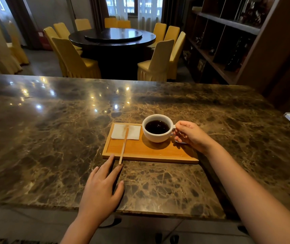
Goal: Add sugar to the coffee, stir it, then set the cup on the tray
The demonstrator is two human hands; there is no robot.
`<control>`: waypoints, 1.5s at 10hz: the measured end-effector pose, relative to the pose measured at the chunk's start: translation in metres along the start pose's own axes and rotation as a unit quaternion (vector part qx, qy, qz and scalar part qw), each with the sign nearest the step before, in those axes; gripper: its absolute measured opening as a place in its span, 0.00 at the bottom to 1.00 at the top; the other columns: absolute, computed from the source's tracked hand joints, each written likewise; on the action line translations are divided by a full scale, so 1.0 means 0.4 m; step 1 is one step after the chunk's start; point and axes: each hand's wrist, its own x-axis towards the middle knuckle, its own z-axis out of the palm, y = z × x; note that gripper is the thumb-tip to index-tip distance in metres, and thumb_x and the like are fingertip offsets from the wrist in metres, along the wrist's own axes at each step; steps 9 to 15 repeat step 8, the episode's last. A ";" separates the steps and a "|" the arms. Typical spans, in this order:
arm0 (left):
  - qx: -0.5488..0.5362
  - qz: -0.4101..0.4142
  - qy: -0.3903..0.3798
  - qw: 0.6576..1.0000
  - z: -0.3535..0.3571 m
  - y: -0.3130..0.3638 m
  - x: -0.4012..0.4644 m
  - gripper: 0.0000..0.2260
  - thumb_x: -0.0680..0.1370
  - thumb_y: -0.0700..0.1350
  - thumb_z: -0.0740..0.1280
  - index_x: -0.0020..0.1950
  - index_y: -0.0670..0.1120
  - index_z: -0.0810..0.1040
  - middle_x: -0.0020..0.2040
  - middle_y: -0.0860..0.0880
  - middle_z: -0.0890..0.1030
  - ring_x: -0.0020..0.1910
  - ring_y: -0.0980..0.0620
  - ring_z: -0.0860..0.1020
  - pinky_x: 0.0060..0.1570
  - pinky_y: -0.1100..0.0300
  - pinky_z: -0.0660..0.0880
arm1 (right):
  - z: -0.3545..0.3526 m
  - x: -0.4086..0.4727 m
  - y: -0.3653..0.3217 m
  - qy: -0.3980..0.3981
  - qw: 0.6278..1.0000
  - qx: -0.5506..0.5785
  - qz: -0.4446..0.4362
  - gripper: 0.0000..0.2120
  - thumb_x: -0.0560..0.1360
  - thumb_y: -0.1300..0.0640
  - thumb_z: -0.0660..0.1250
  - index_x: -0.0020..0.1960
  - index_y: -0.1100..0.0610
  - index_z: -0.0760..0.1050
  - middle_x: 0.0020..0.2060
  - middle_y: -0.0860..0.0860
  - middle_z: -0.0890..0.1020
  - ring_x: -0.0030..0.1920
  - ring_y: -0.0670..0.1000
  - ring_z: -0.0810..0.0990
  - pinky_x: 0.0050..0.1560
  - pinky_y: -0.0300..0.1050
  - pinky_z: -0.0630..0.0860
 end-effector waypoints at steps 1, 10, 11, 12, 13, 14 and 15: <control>0.000 -0.001 0.003 1.000 0.001 -0.001 0.000 0.21 0.73 0.52 0.61 0.64 0.47 0.74 0.72 0.47 0.63 0.65 0.55 0.61 0.64 0.50 0.58 | -0.005 -0.001 0.000 0.005 1.000 -0.020 0.007 0.14 0.81 0.59 0.54 0.40 0.60 0.72 0.27 0.53 0.76 0.27 0.50 0.74 0.30 0.46 0.76; 0.008 -0.003 -0.003 1.000 -0.003 0.000 0.002 0.19 0.75 0.49 0.65 0.66 0.46 0.72 0.72 0.44 0.63 0.67 0.45 0.67 0.64 0.46 0.61 | 0.024 -0.057 -0.008 0.250 0.806 -0.537 0.003 0.11 0.75 0.49 0.65 0.50 0.55 0.75 0.48 0.54 0.77 0.45 0.51 0.75 0.38 0.43 0.74; 0.008 -0.003 -0.003 1.000 -0.003 0.000 0.002 0.19 0.75 0.49 0.65 0.66 0.46 0.72 0.72 0.44 0.63 0.67 0.45 0.67 0.64 0.46 0.61 | 0.024 -0.057 -0.008 0.250 0.806 -0.537 0.003 0.11 0.75 0.49 0.65 0.50 0.55 0.75 0.48 0.54 0.77 0.45 0.51 0.75 0.38 0.43 0.74; 0.008 -0.003 -0.003 1.000 -0.003 0.000 0.002 0.19 0.75 0.49 0.65 0.66 0.46 0.72 0.72 0.44 0.63 0.67 0.45 0.67 0.64 0.46 0.61 | 0.024 -0.057 -0.008 0.250 0.806 -0.537 0.003 0.11 0.75 0.49 0.65 0.50 0.55 0.75 0.48 0.54 0.77 0.45 0.51 0.75 0.38 0.43 0.74; 0.008 -0.003 -0.003 1.000 -0.003 0.000 0.002 0.19 0.75 0.49 0.65 0.66 0.46 0.72 0.72 0.44 0.63 0.67 0.45 0.67 0.64 0.46 0.61 | 0.024 -0.057 -0.008 0.250 0.806 -0.537 0.003 0.11 0.75 0.49 0.65 0.50 0.55 0.75 0.48 0.54 0.77 0.45 0.51 0.75 0.38 0.43 0.74; 0.008 -0.003 -0.003 1.000 -0.003 0.000 0.002 0.19 0.75 0.49 0.65 0.66 0.46 0.72 0.72 0.44 0.63 0.67 0.45 0.67 0.64 0.46 0.61 | 0.024 -0.057 -0.008 0.250 0.806 -0.537 0.003 0.11 0.75 0.49 0.65 0.50 0.55 0.75 0.48 0.54 0.77 0.45 0.51 0.75 0.38 0.43 0.74; 0.008 -0.003 -0.003 1.000 -0.003 0.000 0.002 0.19 0.75 0.49 0.65 0.66 0.46 0.72 0.72 0.44 0.63 0.67 0.45 0.67 0.64 0.46 0.61 | 0.024 -0.057 -0.008 0.250 0.806 -0.537 0.003 0.11 0.75 0.49 0.65 0.50 0.55 0.75 0.48 0.54 0.77 0.45 0.51 0.75 0.38 0.43 0.74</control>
